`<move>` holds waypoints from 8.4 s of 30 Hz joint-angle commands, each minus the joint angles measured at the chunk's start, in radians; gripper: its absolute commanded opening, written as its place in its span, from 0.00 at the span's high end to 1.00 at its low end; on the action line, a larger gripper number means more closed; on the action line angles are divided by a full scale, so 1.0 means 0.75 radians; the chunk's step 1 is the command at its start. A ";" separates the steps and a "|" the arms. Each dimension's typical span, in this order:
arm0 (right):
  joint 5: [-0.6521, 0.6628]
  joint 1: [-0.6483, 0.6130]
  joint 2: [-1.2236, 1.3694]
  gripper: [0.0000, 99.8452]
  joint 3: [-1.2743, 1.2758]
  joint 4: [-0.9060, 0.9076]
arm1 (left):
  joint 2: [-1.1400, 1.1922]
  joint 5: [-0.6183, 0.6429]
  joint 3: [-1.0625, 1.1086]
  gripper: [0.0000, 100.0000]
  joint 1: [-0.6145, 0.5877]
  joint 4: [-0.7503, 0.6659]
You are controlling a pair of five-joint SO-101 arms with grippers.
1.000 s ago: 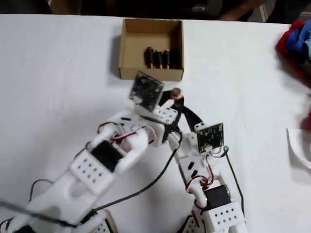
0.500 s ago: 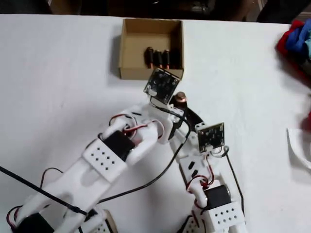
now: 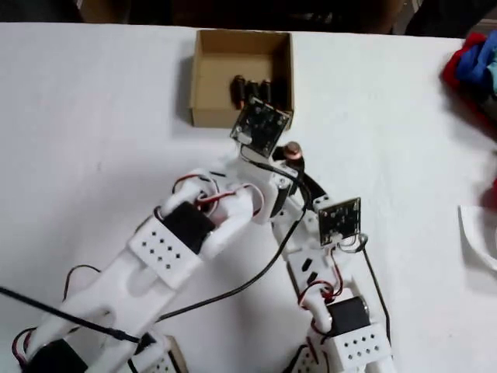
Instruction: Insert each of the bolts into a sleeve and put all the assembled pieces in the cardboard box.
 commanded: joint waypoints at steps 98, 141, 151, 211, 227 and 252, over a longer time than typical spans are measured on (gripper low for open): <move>0.082 0.132 0.752 0.98 -0.771 0.298 | -0.004 -0.563 -0.206 0.85 -0.802 0.579; -0.348 -0.073 3.765 0.98 -4.171 0.791 | -0.004 -0.559 0.056 0.85 -1.135 0.589; -0.336 -0.062 3.767 0.98 -3.998 0.643 | -0.004 -0.559 0.056 0.85 -1.135 0.593; -0.065 0.093 3.835 0.97 -4.491 1.212 | -0.004 -0.561 0.050 0.85 -1.127 0.559; -0.025 0.326 3.117 0.98 -4.317 2.010 | -0.297 -0.346 -0.259 0.85 -0.992 0.962; -0.147 0.678 1.497 0.98 -1.659 1.560 | -1.295 -0.346 1.034 0.84 -0.992 0.526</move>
